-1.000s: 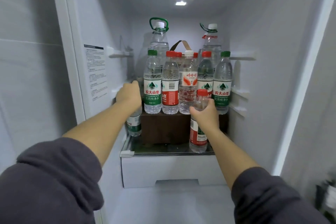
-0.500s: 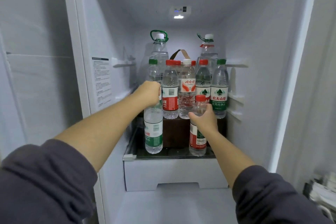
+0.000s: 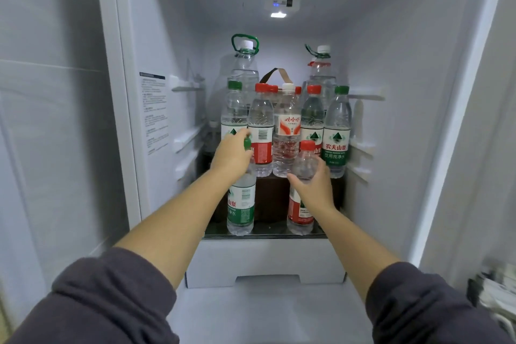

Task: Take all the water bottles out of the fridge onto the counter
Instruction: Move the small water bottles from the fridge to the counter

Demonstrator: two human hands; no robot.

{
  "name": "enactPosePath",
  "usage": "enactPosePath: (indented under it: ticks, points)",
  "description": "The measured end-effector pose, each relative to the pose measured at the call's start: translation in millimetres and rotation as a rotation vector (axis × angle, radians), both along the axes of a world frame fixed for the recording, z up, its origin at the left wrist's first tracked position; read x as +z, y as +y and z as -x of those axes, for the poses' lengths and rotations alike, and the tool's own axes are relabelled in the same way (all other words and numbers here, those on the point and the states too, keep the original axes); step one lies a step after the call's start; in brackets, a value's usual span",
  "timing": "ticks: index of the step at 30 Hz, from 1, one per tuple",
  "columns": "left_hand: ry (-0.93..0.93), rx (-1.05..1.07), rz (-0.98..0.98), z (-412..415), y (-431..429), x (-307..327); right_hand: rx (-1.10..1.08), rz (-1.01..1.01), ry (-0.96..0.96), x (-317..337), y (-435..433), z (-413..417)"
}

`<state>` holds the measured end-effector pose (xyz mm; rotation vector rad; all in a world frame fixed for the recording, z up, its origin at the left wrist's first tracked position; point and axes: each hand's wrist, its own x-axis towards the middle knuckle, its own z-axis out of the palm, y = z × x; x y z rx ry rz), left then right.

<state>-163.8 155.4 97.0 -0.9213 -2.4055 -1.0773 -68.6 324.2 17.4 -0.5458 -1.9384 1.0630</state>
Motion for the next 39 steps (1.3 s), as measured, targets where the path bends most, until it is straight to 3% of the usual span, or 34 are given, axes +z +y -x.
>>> enactPosePath:
  ticks: [4, 13, 22, 31, 39]
  points:
    - [-0.064, -0.02, -0.302, -20.8, -5.5, -49.2, -0.076, -0.059, -0.017, -26.9, -2.0, -6.4]
    - [-0.269, 0.112, -0.561, -15.4, 10.8, -117.6, -0.067, 0.232, 0.082, -56.4, -8.7, 5.3]
    - [-0.321, 0.044, -0.629, -13.0, 8.7, -132.9, -0.074, 0.232, 0.067, -48.9, -16.9, -9.3]
    - [-0.337, -0.113, -0.74, -88.5, -20.9, -120.2, -0.027, 0.169, 0.112, -47.4, -52.5, -76.9]
    - [-0.303, -0.246, -0.639, -171.6, -46.0, -125.9, -0.028, 0.186, 0.094, -36.4, -92.5, -179.6]
